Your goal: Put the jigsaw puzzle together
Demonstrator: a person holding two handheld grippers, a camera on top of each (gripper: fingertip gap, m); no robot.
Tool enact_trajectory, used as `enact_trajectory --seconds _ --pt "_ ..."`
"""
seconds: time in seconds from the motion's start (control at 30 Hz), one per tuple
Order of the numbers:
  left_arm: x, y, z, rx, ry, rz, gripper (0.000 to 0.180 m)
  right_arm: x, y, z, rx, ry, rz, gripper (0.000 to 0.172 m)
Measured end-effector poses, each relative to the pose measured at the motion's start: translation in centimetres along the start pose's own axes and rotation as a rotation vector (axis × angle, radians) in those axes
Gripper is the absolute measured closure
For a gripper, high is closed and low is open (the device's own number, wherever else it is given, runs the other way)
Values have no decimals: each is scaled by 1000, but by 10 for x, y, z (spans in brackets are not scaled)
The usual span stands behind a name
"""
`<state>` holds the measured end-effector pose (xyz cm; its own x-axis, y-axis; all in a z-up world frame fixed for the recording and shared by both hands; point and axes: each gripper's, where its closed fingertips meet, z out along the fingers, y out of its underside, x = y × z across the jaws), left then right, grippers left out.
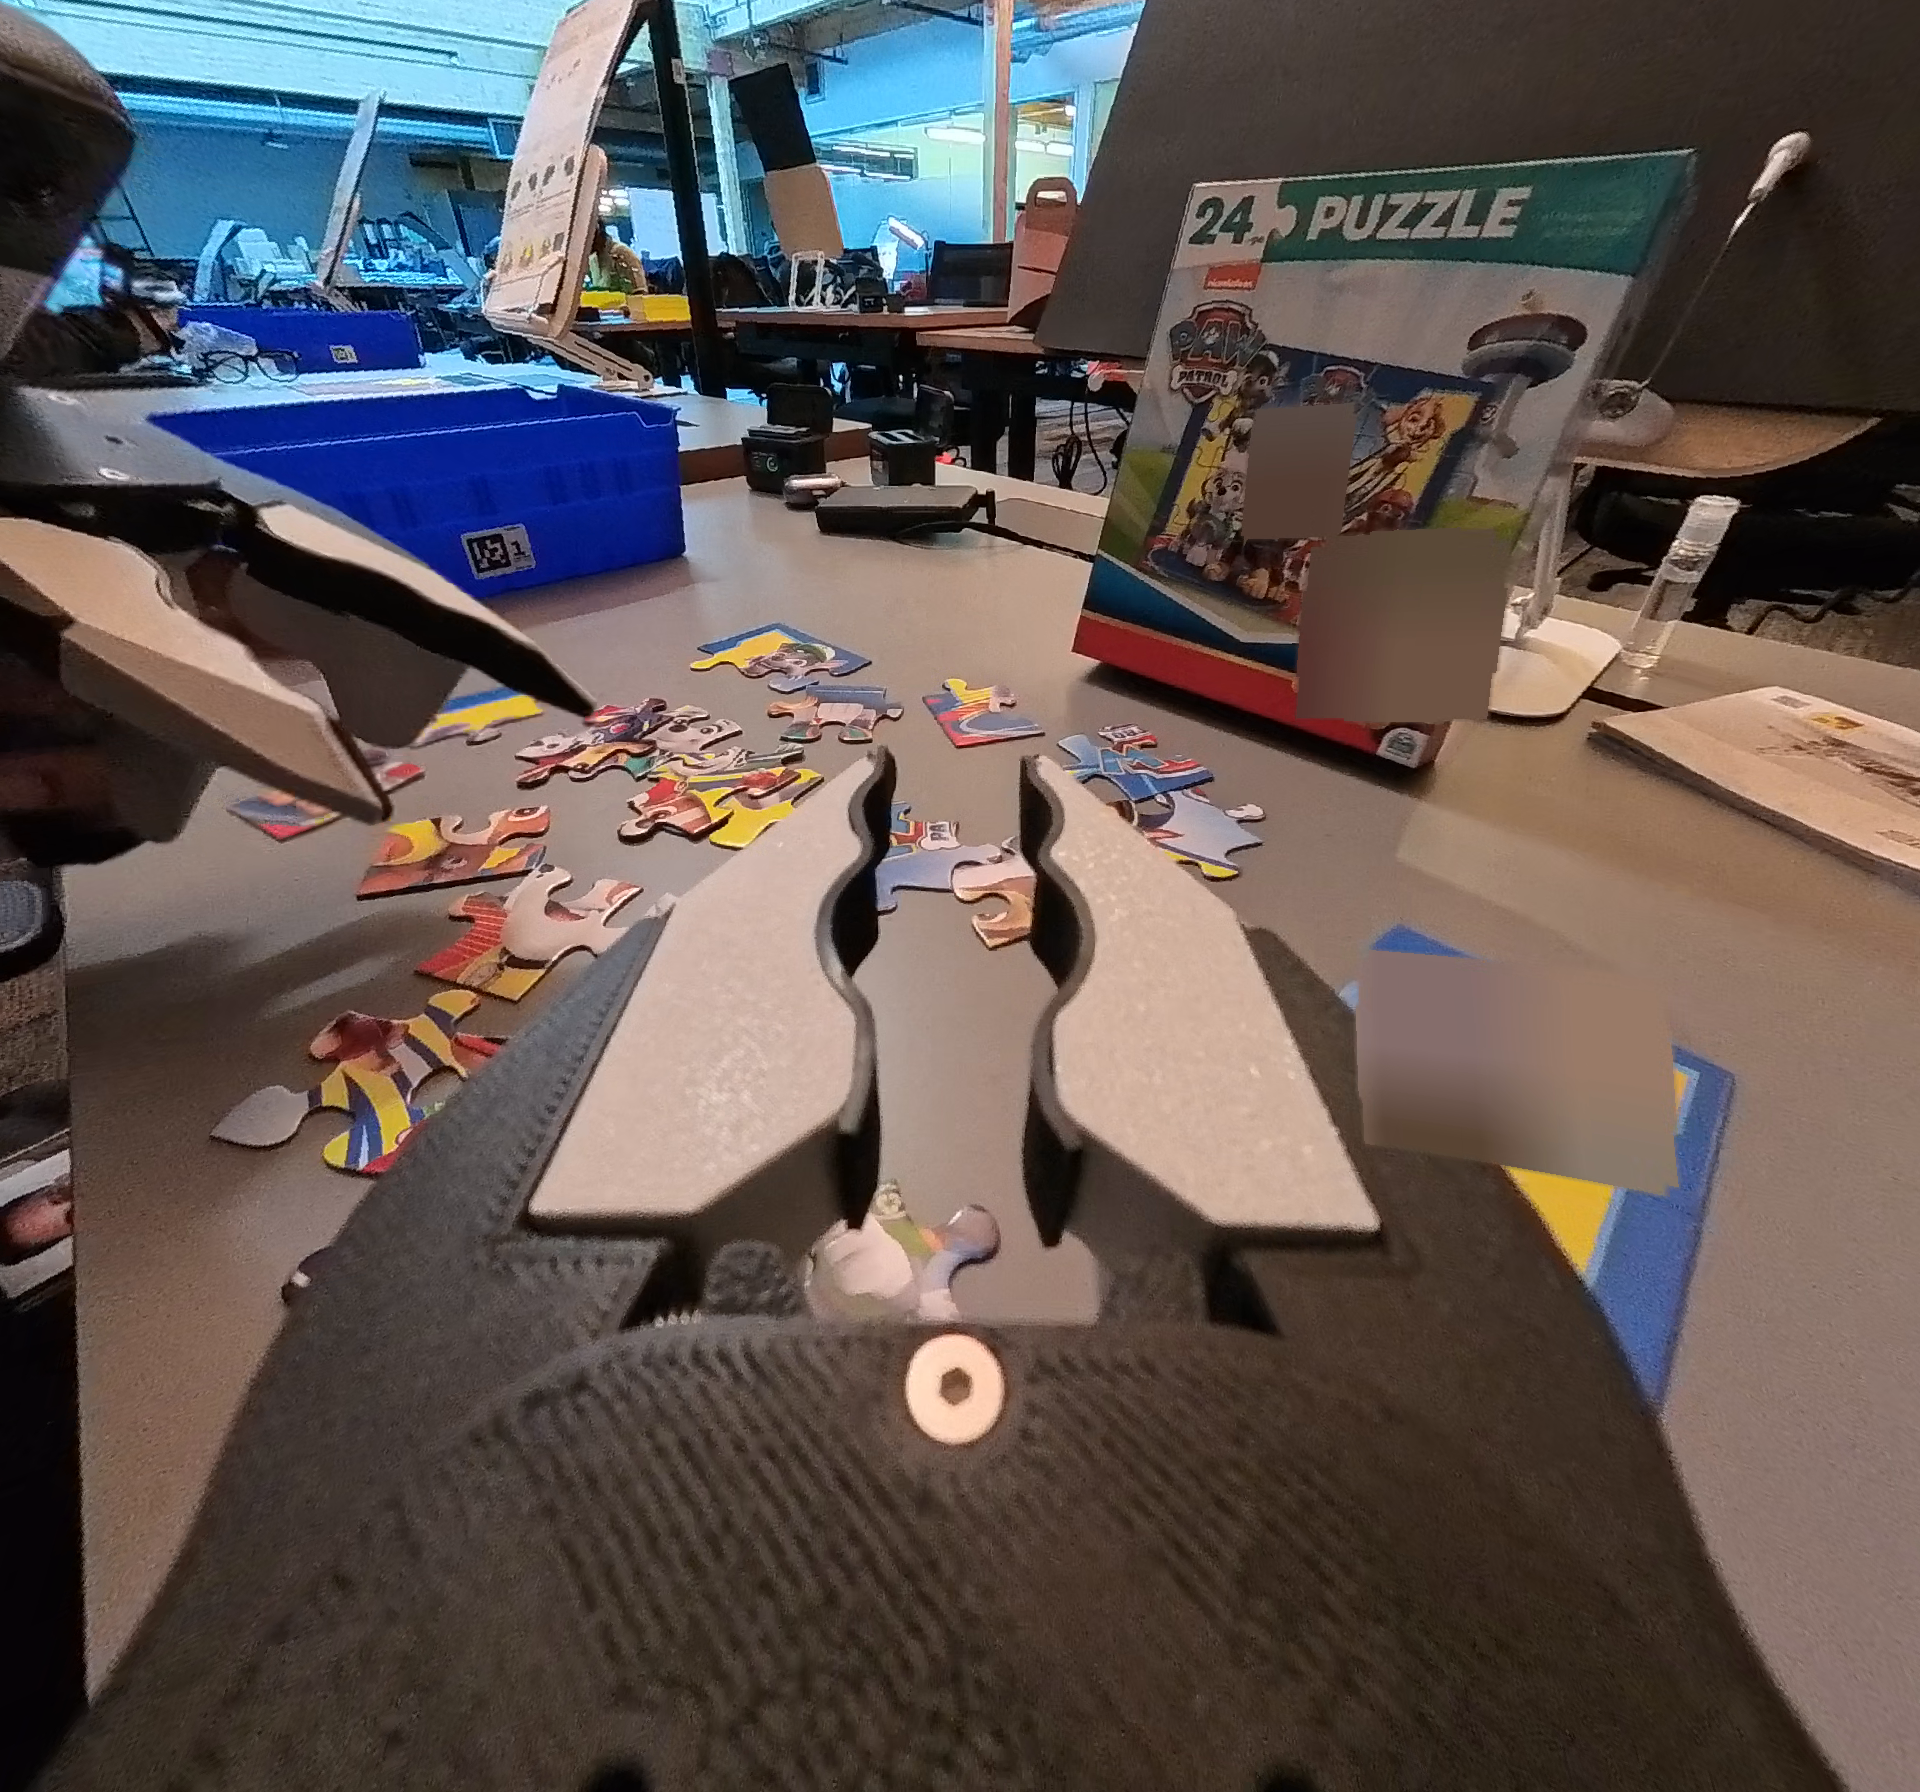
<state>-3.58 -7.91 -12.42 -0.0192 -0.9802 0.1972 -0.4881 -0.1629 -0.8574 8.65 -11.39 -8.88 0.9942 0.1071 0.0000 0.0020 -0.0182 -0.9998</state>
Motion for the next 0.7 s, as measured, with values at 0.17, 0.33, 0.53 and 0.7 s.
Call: enact_trajectory --seconds 0.17,0.33,0.53,0.7 --pt "0 -3 -2 11 -9 -7 98 -2 0 0 2 -1 -17 149" --pt "-1 -2 1 -3 -23 -2 98 -3 -1 -1 7 -1 -24 149" --pt "-2 -9 3 -5 -32 -3 97 -3 -1 -1 5 -1 -23 149" --pt "-5 -15 4 3 -35 -15 95 -3 -1 -1 6 0 -24 149"
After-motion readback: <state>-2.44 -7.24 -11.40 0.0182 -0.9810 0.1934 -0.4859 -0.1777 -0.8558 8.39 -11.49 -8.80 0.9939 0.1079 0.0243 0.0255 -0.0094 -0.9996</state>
